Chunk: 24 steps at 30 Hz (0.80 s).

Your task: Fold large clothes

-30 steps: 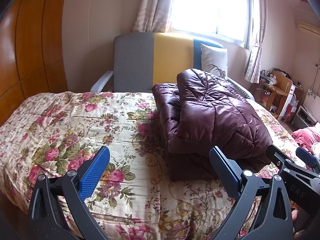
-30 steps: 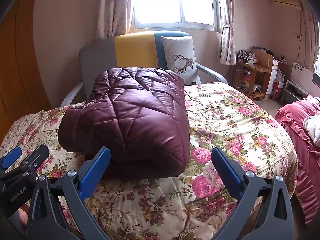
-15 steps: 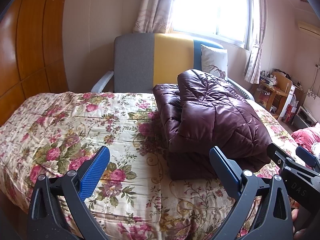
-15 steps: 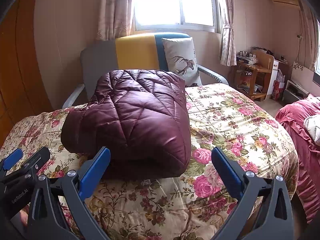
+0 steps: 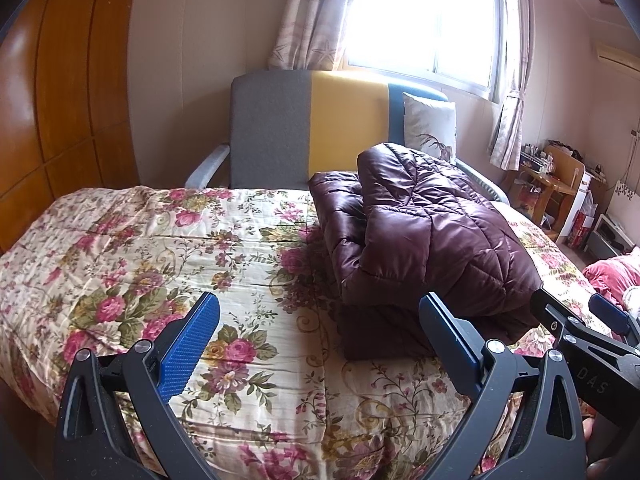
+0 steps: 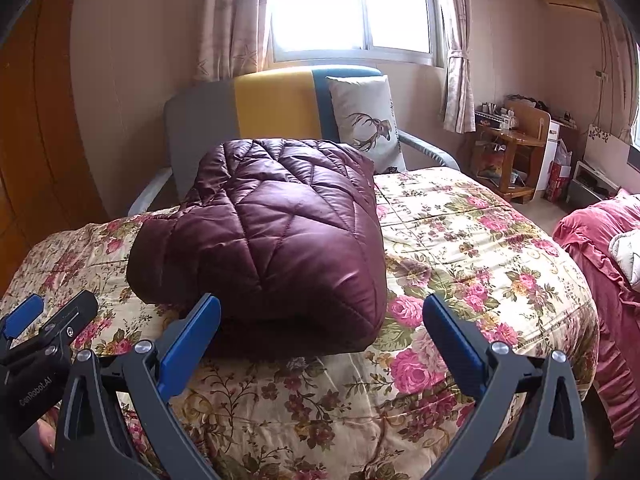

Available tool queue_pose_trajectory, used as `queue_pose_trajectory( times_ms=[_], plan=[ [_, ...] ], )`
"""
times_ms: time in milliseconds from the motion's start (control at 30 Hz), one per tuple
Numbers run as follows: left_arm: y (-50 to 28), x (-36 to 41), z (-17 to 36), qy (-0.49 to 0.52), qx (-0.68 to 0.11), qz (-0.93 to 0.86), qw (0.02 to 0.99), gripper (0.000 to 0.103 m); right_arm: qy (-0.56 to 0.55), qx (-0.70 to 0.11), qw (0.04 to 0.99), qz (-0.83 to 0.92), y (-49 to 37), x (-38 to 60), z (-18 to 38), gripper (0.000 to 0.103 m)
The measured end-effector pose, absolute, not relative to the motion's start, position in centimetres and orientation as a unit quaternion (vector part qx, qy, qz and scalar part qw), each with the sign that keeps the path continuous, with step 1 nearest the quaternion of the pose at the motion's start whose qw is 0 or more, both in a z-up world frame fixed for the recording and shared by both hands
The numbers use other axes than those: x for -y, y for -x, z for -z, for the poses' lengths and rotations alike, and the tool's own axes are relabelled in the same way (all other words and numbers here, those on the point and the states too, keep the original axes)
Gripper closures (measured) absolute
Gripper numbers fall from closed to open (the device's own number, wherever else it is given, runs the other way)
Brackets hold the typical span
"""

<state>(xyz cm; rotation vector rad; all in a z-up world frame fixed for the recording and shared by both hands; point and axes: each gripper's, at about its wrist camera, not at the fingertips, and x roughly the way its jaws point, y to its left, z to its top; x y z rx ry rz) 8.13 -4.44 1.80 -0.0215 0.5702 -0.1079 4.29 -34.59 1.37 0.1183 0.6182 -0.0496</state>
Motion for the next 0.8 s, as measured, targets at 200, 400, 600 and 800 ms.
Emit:
queue_pose_trajectory(
  times_ms=[200,400,600,800],
  plan=[
    [-8.2,4.3,-1.8,0.012,-0.283,0.052,0.958,0.004,-0.057,-0.306,0.95,0.022,-4.4,34.6,-1.1,0.002],
    [-8.3,4.3,-1.5,0.01,-0.283,0.051,0.958,0.004,-0.057,-0.31,0.949,0.02,-4.7,34.8,-0.8,0.002],
    [-9.1,4.0,-0.9,0.022,-0.305,0.044,0.951,0.004,-0.059,-0.311,0.948,0.02,-4.9,34.8,-0.7,0.002],
    [-9.4,3.9,-0.3,0.023,-0.316,0.036,0.948,0.004,-0.062,-0.316,0.947,0.018,-5.3,34.7,-0.4,0.002]
  ],
)
